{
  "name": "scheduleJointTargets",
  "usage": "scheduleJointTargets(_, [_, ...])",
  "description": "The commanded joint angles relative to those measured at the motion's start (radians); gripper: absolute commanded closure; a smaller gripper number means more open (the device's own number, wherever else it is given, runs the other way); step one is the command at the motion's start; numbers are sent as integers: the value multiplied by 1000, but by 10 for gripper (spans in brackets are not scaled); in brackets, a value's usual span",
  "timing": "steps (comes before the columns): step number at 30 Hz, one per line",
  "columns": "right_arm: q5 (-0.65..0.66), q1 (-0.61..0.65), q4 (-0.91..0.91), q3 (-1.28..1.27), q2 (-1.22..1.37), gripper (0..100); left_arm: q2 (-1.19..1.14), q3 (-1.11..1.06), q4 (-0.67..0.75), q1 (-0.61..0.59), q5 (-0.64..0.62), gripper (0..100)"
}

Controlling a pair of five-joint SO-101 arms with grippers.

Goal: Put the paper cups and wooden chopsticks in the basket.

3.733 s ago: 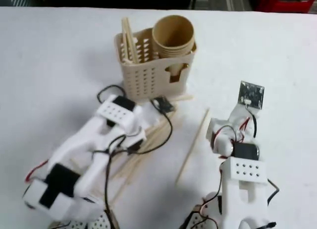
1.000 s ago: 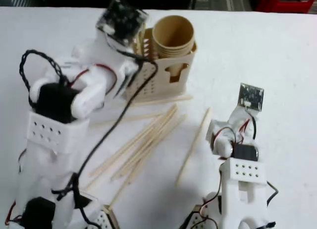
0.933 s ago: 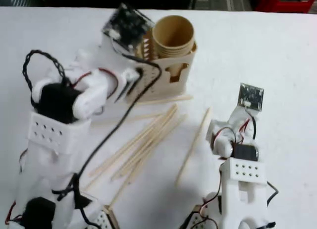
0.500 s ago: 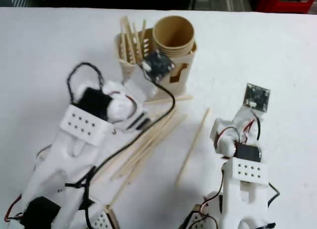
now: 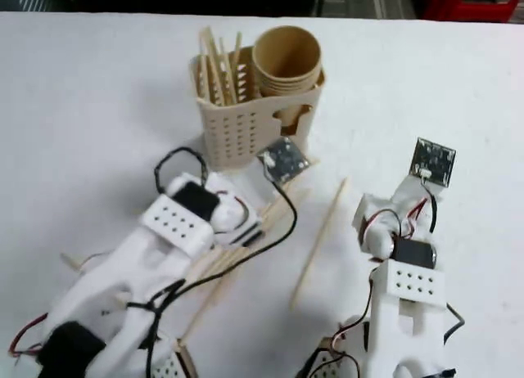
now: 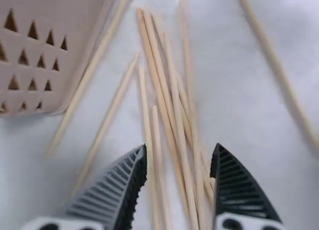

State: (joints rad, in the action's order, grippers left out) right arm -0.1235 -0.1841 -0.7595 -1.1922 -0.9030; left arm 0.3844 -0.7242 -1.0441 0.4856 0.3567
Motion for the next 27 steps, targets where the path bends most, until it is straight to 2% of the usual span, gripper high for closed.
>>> scheduleJointTargets(1, [-2,-12,15,9,-30,981,-150,92,23,24,0,781])
scheduleJointTargets(6, [-2,-12,15,9,-27,981,-394,233,17,21,-2,785])
scheduleJointTargets(12, [-2,-13,15,9,-28,981,-567,350,-3,19,-3,786])
scheduleJointTargets(15, [-2,-13,15,9,-30,981,-607,404,-43,19,-3,810])
scheduleJointTargets(21, [-2,-13,15,9,-31,981,-628,416,-49,28,-2,945])
scheduleJointTargets(27, [-2,-13,15,9,-31,981,-627,420,-72,27,6,978])
